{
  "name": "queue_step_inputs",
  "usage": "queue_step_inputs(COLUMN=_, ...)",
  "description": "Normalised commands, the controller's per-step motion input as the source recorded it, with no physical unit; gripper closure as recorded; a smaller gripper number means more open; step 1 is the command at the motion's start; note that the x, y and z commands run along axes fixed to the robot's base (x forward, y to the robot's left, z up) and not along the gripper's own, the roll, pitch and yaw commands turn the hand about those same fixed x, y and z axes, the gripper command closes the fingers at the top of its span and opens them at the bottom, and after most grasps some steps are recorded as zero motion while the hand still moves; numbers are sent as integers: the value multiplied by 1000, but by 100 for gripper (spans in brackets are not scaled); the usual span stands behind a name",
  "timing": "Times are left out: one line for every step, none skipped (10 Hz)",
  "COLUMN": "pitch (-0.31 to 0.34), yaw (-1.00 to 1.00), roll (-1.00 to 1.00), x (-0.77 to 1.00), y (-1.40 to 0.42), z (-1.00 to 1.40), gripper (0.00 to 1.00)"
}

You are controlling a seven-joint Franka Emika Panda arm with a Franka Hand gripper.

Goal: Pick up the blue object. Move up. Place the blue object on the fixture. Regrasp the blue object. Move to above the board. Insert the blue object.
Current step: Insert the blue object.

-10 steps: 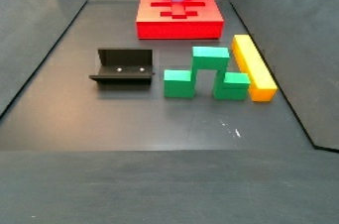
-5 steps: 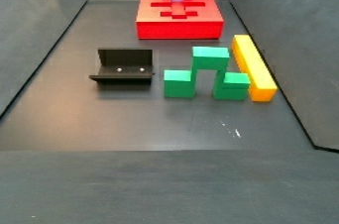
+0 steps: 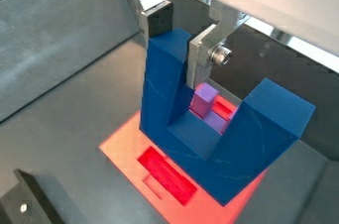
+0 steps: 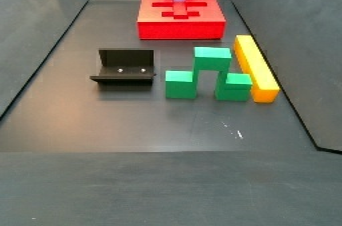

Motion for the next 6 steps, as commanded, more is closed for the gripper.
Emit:
queue_step_inputs(pitch=-157, yaw=-54, roll=-500, x=434, y=337, z=-89, gripper=100)
queue_step_inputs(pitch=-153, yaw=-97, roll=-496, x=400, y=369, z=-117, gripper=100)
queue_step_inputs(pitch=-136, yaw=-123, roll=-493, x=351, y=389, z=-131, gripper=100)
queue_step_inputs(pitch=-17, yaw=-46, roll=-500, x=180, y=323, z=-57, gripper=100)
queue_step_inputs(pitch=0, yaw=-69, roll=-500, x=114, y=320, z=-51, gripper=100)
queue_step_inputs(pitch=-3, yaw=-49, roll=-500, x=100, y=340, z=-109, gripper=100)
